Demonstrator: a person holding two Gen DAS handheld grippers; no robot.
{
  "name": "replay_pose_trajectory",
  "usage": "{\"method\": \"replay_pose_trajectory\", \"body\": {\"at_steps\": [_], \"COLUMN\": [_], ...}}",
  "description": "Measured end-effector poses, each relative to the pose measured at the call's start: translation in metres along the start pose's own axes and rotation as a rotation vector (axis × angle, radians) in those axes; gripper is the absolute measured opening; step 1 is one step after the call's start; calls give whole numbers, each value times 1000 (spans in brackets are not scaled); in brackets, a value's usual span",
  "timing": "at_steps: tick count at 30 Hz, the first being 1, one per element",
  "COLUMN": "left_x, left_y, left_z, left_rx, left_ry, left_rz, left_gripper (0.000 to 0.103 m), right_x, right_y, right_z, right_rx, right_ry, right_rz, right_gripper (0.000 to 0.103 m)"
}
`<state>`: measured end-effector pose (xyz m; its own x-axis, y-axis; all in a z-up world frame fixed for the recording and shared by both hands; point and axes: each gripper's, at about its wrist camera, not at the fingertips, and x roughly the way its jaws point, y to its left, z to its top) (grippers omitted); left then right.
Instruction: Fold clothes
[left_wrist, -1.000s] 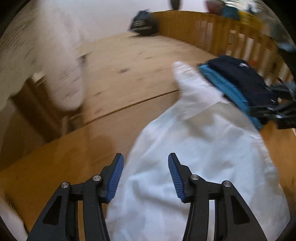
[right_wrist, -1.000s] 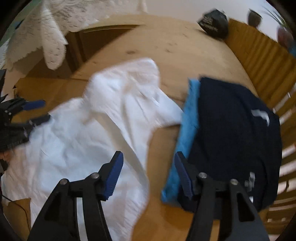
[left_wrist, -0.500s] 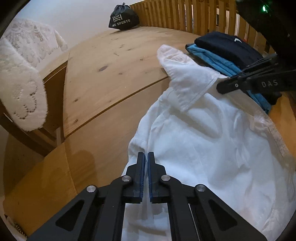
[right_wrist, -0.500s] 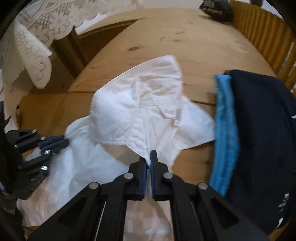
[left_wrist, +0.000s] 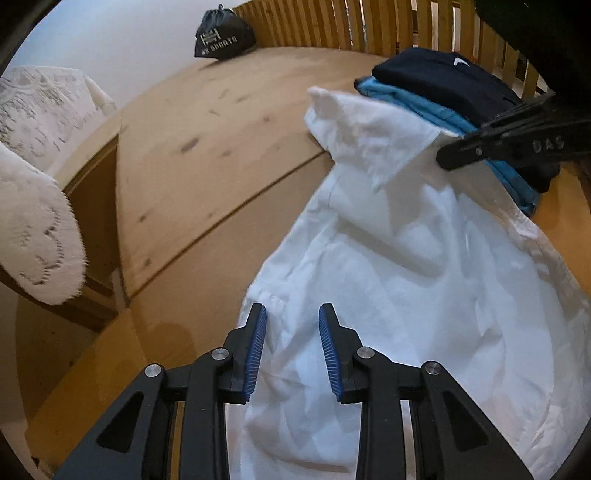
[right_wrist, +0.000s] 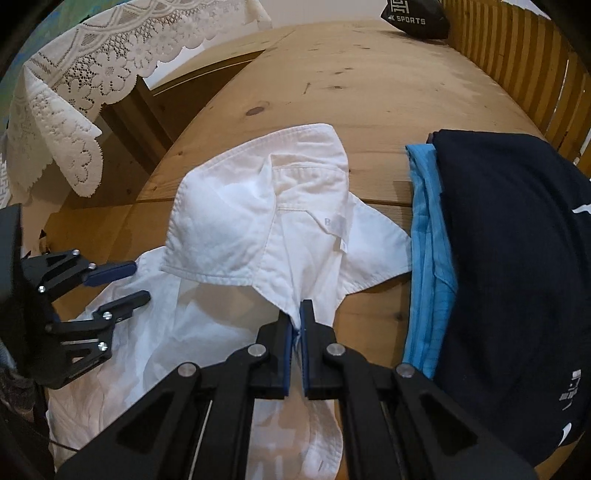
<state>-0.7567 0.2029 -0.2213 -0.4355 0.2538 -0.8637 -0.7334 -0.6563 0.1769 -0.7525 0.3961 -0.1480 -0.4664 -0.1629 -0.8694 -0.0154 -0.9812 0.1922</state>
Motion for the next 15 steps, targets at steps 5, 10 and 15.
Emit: {"method": "replay_pose_trajectory", "body": {"at_steps": [5,10,15], "left_x": [1,-8,-28], "left_y": [-3,-7,-9], "left_z": [-1,-9,-12], "left_rx": [10,17,37], "left_ry": [-11,-45,-96], "left_rz": [-15,32,93], "left_gripper": [9,1,1], "right_x": [6,5,2], "right_y": [-6,-9,-14], "right_z": [2,-1,-3], "right_rx": [18,29,43], "right_ry": [5,-5,-12], "right_rz": [6,9,4], "right_gripper": [4,4,4]}}
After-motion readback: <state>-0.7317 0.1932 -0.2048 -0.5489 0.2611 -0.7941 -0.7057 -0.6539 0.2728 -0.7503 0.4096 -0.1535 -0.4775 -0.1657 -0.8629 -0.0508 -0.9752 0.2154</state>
